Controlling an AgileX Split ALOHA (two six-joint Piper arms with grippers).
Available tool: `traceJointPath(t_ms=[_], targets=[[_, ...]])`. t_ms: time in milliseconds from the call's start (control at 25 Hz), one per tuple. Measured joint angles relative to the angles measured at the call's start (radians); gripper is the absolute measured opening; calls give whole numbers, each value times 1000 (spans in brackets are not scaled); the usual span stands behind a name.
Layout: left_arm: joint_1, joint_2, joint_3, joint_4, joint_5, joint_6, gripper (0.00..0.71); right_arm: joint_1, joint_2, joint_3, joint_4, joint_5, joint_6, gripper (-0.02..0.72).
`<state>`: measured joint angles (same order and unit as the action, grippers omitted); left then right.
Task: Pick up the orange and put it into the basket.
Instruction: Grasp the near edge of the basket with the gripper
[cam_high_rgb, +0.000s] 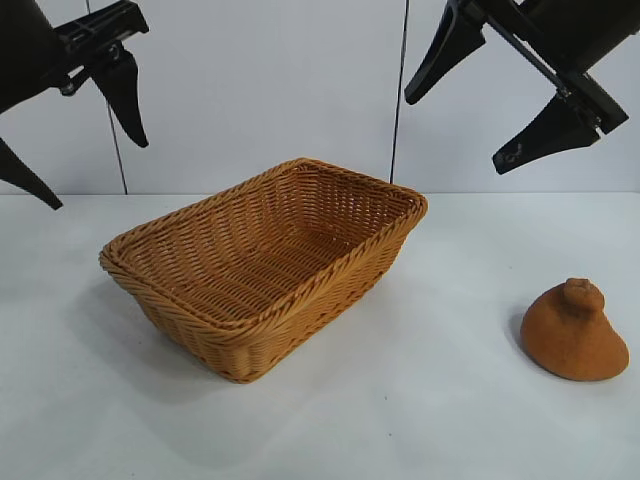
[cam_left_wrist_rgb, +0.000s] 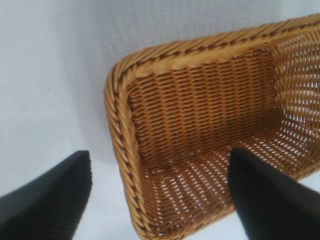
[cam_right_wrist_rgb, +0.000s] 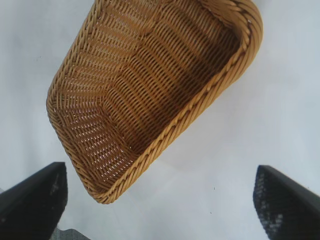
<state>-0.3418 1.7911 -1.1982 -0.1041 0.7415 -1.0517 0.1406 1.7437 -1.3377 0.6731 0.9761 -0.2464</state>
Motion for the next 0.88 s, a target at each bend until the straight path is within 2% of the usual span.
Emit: traceJointPath(t_ms=[200, 360, 440, 520, 560, 680, 720, 880], targets=[[0, 142, 2, -29, -47, 32, 539, 0, 0, 0, 0, -1, -1, 694], [0, 214, 4, -170, -101, 129, 539, 0, 0, 0, 0, -1, -1, 694], [0, 223, 4, -218, -109, 151, 513, 0, 0, 0, 0, -1, -1, 694], [0, 223, 4, -231, -111, 155, 442, 0, 0, 0, 0, -1, -1, 694], [0, 223, 4, -234, -110, 154, 380, 0, 0, 0, 0, -1, -1, 694], [0, 222, 4, -234, -97, 150, 134, 0, 0, 0, 0, 10, -1, 694], [0, 217, 4, -242, -101, 143, 92, 0, 0, 0, 0, 13, -1, 694], [18, 189, -18, -241, -77, 162, 90, 0, 0, 0, 0, 14, -1, 694]])
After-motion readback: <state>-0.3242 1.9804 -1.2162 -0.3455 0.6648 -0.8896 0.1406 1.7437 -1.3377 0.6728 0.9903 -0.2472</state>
